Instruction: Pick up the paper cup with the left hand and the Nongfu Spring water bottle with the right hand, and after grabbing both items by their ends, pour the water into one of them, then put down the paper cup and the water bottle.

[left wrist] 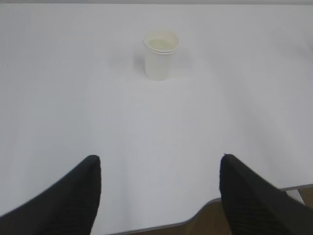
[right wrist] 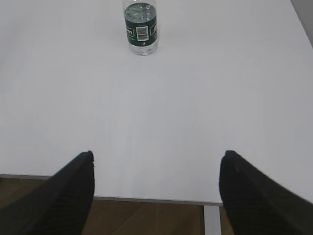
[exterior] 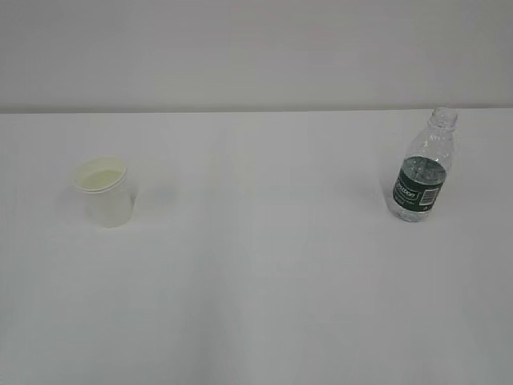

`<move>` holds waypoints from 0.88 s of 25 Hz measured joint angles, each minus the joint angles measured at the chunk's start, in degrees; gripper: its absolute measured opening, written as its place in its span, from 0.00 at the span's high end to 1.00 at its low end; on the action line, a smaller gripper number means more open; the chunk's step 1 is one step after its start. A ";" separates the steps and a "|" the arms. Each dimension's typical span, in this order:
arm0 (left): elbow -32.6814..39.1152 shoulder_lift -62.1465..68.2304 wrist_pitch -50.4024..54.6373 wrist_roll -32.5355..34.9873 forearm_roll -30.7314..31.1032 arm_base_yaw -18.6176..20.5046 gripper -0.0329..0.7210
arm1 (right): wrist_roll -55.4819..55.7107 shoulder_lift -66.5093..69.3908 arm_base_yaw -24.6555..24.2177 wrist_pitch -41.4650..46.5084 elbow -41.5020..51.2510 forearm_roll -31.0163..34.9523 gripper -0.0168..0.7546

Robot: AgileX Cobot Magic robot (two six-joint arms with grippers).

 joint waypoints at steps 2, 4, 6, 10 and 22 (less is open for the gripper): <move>0.00 0.00 0.00 0.00 0.00 0.00 0.24 | -0.41 0.00 0.00 -0.24 0.00 0.00 0.21; 0.00 0.00 0.00 0.00 0.70 0.00 0.25 | -0.52 0.00 0.00 -1.16 0.21 -0.22 0.21; 0.00 0.00 0.00 0.00 2.00 0.00 0.26 | -0.64 0.00 0.00 -3.17 1.38 -0.22 0.21; 0.70 0.00 -0.10 0.00 3.40 0.00 0.27 | -0.73 0.00 0.00 -4.51 2.14 -0.24 0.21; 0.78 0.00 -0.10 0.00 3.60 0.00 0.27 | -0.86 0.00 0.00 -4.81 2.14 -0.34 0.21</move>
